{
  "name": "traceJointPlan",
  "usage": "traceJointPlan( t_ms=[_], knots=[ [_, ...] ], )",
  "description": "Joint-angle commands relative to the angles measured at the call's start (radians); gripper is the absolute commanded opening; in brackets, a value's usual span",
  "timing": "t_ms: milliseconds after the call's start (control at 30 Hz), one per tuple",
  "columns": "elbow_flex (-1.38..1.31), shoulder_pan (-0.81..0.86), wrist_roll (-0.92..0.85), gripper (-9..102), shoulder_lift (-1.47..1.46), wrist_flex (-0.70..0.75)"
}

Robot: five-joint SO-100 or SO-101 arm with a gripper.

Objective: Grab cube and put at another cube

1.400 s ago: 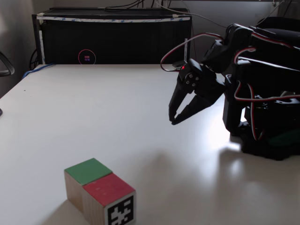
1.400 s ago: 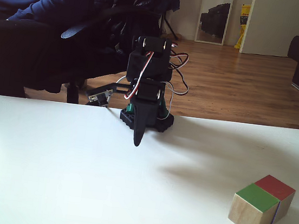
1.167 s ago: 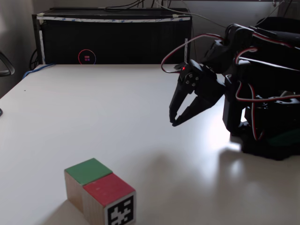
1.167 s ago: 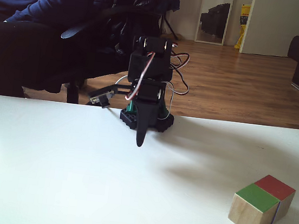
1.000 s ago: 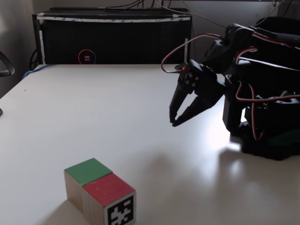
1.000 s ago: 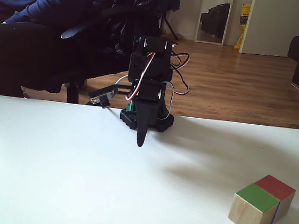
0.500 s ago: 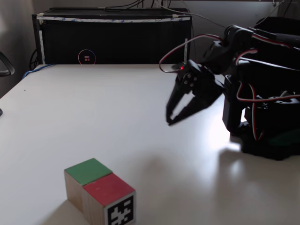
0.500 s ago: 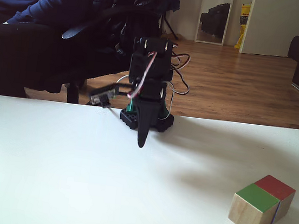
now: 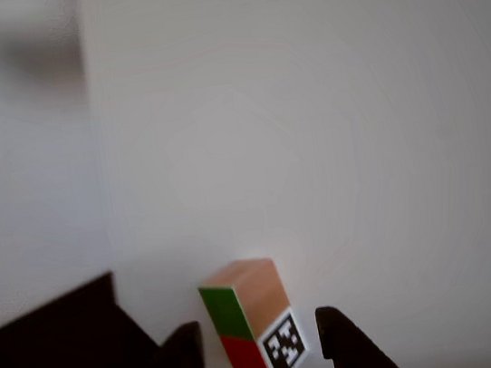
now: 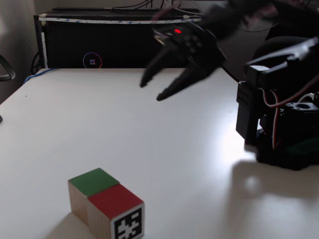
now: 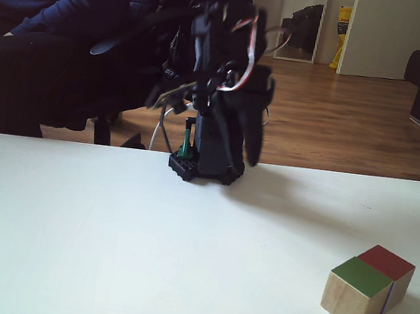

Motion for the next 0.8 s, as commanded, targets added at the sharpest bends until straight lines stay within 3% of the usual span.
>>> traceJointPlan(
  t_ms=[0, 133, 500, 767],
  knots=[
    [-0.391, -0.021, -0.058, 34, -0.416, 0.118],
    [-0.534, -0.051, -0.109, 42, -0.583, 0.147],
    [-0.689, -0.244, -0.086, 42, -0.735, 0.193],
    [-0.980, -0.307, -0.008, 47, -1.085, 0.262]
  ],
)
